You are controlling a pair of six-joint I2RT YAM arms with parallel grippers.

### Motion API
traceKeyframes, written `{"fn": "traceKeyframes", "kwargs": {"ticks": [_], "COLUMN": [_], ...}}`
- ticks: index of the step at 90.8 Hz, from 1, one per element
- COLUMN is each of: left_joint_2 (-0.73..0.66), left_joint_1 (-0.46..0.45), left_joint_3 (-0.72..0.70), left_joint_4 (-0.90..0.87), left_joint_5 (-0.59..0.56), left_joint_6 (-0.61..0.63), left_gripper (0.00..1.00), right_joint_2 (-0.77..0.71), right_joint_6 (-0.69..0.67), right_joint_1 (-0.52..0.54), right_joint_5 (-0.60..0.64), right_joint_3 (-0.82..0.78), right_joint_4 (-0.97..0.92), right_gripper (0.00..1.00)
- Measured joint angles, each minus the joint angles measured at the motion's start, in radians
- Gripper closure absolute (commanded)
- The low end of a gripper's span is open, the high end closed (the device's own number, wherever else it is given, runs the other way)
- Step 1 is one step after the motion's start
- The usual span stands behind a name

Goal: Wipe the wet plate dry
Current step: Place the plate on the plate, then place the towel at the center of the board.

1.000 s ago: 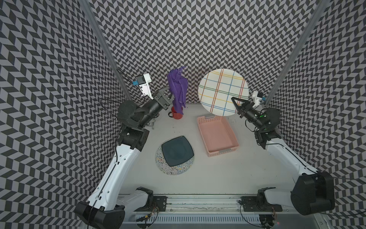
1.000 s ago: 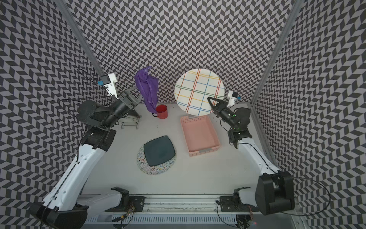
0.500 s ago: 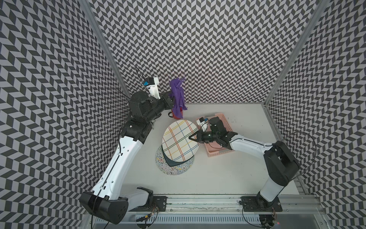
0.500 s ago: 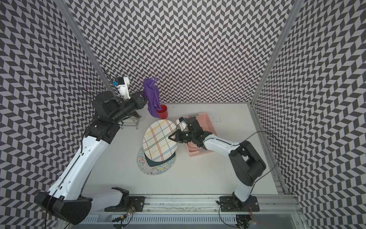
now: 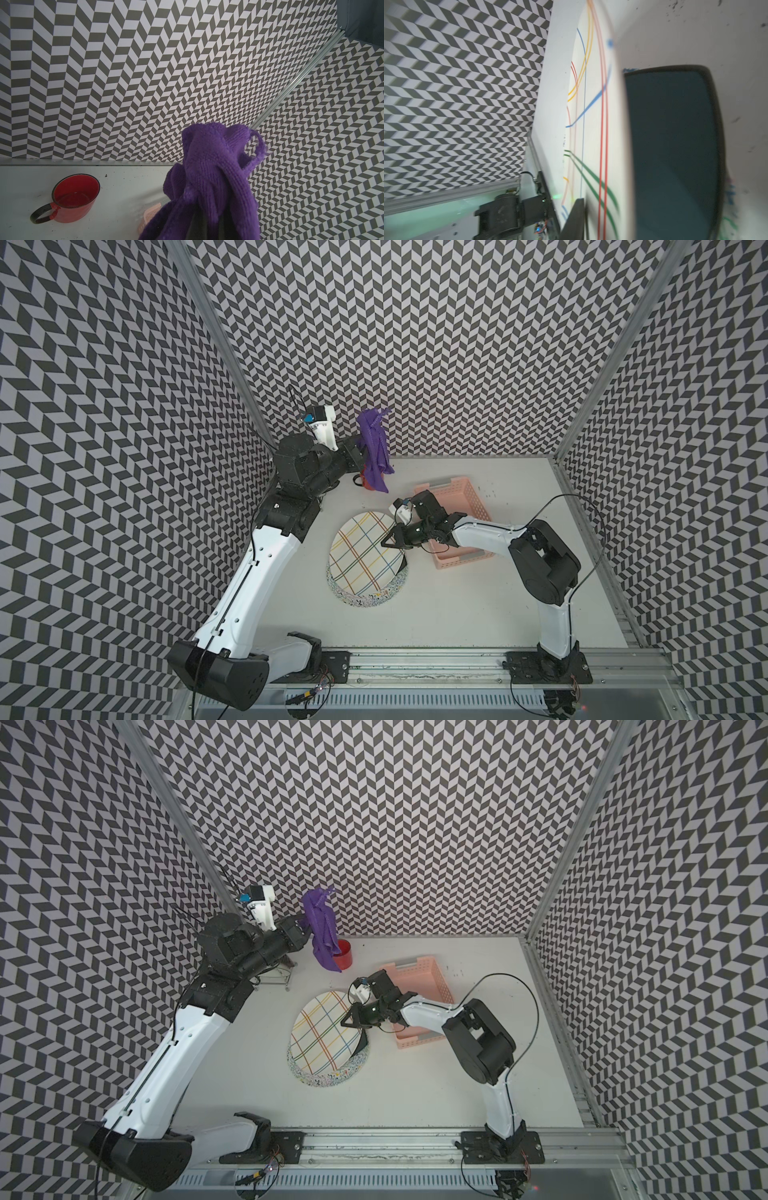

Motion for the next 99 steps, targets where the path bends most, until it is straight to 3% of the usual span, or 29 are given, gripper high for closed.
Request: {"fn": "traceKeyframes", "kwargs": {"ticks": [14,23,57,86,91,99], "left_joint_2": [0.0,0.0,0.003,0.099,0.161,0.293], "left_joint_1": [0.0,0.0,0.006,0.015,0.015,0.015], "left_joint_3": [-0.006,-0.006,-0.007,-0.107,-0.111,-0.087], "left_joint_4": [-0.001,-0.001,-0.008,0.101,0.116,0.114], "left_joint_5": [-0.008,-0.008,-0.052,-0.16,-0.173,-0.183], "left_joint_6": [0.0,0.0,0.044,0.137,0.163,0.206], "left_gripper": [1.0,1.0,1.0,1.0,0.92,0.63], "right_joint_2": [-0.002,-0.004,-0.139,-0.392,-0.439,-0.494], "right_joint_6": [-0.037,-0.056,-0.112,-0.108,-0.102,-0.088], "right_joint_1": [-0.002,-0.004,-0.003,-0.037,-0.054,-0.088], "right_joint_5": [0.077,0.125,0.298,0.324,0.329,0.335], "right_joint_3": [-0.008,-0.008,-0.008,-0.062,-0.082,-0.111], "right_joint_4": [-0.075,-0.114,-0.281,-0.222,-0.203,-0.172], "right_gripper": [0.44,0.37,0.27,0.27,0.27,0.27]}}
